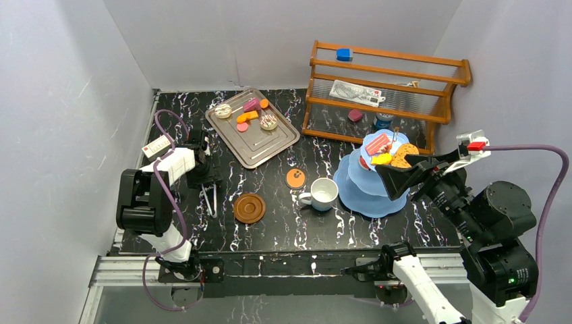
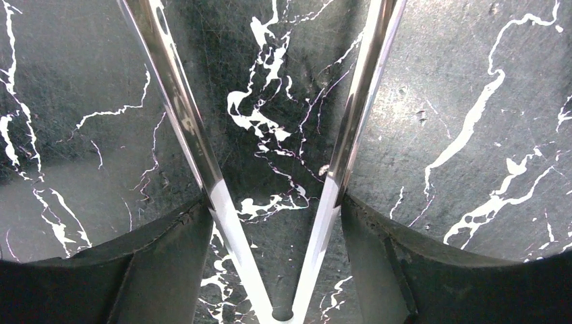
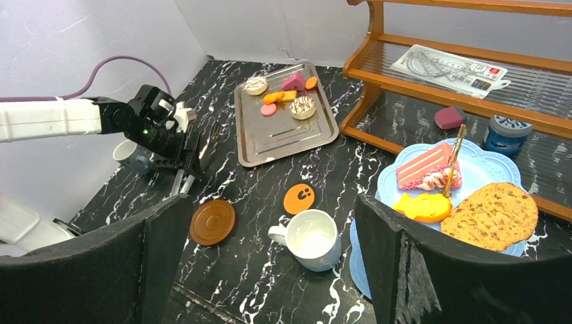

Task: Serve the afternoon tea
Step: Pick up the desert from the tray.

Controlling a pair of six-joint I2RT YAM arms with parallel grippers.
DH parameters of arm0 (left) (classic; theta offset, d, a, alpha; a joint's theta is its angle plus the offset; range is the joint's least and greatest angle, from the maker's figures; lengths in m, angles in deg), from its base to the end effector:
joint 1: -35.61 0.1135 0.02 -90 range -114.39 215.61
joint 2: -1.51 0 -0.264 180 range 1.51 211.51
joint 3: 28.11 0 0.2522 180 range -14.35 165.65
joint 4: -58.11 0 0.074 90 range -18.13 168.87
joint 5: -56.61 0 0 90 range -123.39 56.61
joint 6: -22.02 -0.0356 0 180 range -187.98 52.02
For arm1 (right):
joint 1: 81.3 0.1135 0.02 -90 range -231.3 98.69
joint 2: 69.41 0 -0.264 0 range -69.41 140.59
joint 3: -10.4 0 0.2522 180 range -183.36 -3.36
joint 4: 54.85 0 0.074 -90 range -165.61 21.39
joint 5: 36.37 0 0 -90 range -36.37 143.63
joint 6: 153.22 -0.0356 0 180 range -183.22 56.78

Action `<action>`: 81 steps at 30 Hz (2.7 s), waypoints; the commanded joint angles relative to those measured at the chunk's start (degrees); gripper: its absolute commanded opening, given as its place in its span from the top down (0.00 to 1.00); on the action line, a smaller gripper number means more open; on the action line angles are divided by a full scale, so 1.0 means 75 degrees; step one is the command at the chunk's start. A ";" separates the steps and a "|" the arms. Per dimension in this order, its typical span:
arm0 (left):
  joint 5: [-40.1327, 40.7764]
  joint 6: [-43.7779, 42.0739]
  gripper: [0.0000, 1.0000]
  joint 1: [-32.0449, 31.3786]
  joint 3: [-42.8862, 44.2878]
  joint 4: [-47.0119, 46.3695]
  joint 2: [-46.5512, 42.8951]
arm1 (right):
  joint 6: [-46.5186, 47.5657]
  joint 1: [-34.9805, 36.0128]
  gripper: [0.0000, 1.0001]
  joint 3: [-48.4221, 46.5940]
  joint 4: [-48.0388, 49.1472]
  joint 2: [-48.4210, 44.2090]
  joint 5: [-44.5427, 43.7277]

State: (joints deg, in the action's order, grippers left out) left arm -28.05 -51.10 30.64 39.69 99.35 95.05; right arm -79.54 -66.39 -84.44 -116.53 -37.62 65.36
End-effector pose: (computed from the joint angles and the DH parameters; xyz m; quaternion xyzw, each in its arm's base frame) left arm 0.3054 -0.0232 0.1667 -0.1108 0.9726 0.0070 0.2044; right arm 0.0162 0.0118 0.4800 -0.0646 0.6958 0.2603 0.6663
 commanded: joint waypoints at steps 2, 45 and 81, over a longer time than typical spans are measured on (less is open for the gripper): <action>0.0046 -0.0042 0.35 0.0030 -0.0100 0.0335 -0.0143 | 0.0033 -0.0008 0.01 -0.0160 0.0331 0.0024 0.0019; 0.0298 -0.0807 0.63 0.0007 0.3452 0.3367 -0.1609 | -0.0092 -0.0003 0.01 -0.0224 0.0261 0.0082 0.0097; -0.1589 -0.0631 0.60 -0.1471 0.6174 0.1458 0.1716 | -0.0319 -0.0006 0.01 -0.0121 0.0421 0.1047 -0.0228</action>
State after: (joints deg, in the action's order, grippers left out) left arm -36.90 -57.02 20.06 82.29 112.69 107.33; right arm -81.33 -66.39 -84.64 -116.69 -30.32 65.18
